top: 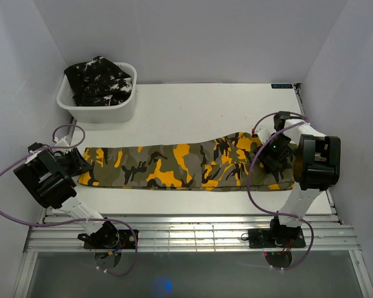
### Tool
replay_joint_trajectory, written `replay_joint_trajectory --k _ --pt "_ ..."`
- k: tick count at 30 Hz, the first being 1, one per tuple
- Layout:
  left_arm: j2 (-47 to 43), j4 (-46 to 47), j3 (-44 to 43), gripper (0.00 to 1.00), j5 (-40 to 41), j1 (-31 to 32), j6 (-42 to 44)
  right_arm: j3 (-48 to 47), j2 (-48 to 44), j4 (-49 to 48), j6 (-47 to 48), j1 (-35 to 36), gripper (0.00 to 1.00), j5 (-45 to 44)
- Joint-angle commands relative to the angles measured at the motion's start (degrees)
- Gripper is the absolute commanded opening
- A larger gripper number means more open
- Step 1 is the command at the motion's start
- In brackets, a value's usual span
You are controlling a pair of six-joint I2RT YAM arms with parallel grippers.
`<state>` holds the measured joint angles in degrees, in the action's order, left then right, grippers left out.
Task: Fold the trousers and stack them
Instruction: Fold the trousers
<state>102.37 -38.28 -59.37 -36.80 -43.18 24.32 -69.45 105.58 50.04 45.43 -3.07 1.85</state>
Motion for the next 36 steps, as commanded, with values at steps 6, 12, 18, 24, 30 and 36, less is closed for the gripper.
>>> replay_joint_trajectory --k 6,12,18,24,30,36 --pt "4.96 -8.99 -1.52 0.09 -2.05 1.61 0.64 -0.69 1.03 0.41 -0.69 2.72 0.88 2.46" --pt "-2.95 -19.27 -16.95 0.0 -3.9 -1.38 0.73 -1.39 -0.02 1.55 -2.01 7.19 0.87 5.79" --pt "-4.11 -27.19 -34.21 0.0 0.67 -3.58 4.58 -3.13 -1.08 1.37 -7.36 16.07 0.87 13.61" --pt "-6.11 -35.54 -40.21 0.0 -0.29 1.42 6.71 -11.31 -1.25 3.92 -13.08 19.15 0.96 27.41" --pt "-14.64 -30.91 -30.91 0.0 -6.09 18.28 -6.18 -14.05 -6.26 8.22 -11.95 14.42 0.98 27.78" --pt "-20.54 -10.16 -17.73 0.0 5.4 39.37 -32.45 -7.12 -9.95 9.72 -6.5 4.84 0.98 22.5"
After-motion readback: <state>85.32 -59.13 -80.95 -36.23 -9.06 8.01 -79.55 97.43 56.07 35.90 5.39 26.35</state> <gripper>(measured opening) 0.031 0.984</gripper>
